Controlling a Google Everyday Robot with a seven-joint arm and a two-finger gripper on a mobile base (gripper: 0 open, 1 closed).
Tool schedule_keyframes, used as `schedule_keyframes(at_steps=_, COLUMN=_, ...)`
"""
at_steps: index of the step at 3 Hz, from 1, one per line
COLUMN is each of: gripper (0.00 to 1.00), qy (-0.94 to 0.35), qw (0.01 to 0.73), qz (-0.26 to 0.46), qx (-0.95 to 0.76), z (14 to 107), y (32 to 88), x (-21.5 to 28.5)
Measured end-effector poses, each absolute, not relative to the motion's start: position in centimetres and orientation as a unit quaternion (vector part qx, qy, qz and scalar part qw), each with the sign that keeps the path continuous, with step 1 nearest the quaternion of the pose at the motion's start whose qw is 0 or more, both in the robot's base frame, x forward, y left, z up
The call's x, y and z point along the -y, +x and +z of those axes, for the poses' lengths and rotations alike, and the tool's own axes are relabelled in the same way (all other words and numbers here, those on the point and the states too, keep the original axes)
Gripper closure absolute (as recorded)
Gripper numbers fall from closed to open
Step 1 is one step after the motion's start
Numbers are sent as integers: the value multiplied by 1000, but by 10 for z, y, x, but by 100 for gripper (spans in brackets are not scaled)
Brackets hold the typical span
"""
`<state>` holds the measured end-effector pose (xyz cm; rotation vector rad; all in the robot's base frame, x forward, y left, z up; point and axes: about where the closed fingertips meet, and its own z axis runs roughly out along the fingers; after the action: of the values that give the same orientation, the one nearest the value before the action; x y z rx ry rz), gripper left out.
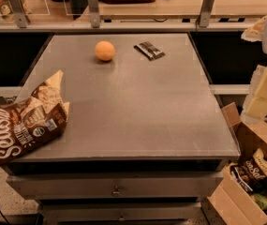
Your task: Move rxbar chocolate near brown chip bag
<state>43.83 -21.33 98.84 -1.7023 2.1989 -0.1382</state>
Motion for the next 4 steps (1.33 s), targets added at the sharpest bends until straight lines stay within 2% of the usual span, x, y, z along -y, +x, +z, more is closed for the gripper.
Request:
schedule_keyframes(at_steps=2, gripper=0, qy=-595, qw=179, qz=-54, qx=-781, z=988, y=455, x=209)
schedule_keyframes(at_steps=3, gripper=0, qy=-574, qw=173, qz=-71, qx=-797, z=985, y=496, x=207)
schedule_keyframes(at_steps=4, gripper=0, qy=-545, qw=171, qz=-96, qx=-815, z=979, y=562, x=203)
